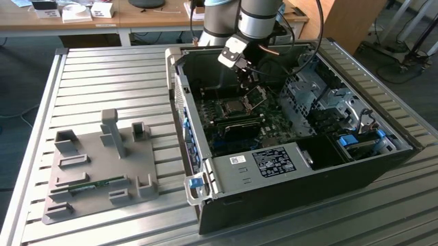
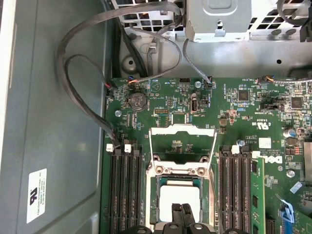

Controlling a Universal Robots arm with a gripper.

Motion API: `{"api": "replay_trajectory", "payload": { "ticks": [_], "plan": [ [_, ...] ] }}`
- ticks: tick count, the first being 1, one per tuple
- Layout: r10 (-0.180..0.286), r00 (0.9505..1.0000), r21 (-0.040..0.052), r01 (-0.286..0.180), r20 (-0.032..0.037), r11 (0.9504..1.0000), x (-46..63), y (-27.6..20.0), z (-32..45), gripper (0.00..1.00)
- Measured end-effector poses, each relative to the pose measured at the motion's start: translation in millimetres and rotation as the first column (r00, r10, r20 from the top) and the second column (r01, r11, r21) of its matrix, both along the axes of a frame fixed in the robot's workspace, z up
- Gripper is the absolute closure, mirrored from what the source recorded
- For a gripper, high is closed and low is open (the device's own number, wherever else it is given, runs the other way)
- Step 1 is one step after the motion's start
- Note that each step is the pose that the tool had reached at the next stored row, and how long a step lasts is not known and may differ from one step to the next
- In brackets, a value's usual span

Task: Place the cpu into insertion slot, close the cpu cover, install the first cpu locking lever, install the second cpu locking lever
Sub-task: 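Place the cpu into insertion slot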

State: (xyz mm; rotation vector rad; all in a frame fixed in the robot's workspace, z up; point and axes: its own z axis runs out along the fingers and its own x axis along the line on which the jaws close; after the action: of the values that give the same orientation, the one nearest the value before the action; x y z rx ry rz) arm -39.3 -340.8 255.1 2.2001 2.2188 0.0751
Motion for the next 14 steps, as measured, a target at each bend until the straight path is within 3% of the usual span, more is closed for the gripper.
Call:
{"api": "replay_trajectory", "payload": {
  "ticks": [14],
  "plan": [
    [0.0, 1.0, -0.0002, 0.0, -0.0001, 1.0, 3.5, 0.0, 2.8, 0.89]
  ]
}}
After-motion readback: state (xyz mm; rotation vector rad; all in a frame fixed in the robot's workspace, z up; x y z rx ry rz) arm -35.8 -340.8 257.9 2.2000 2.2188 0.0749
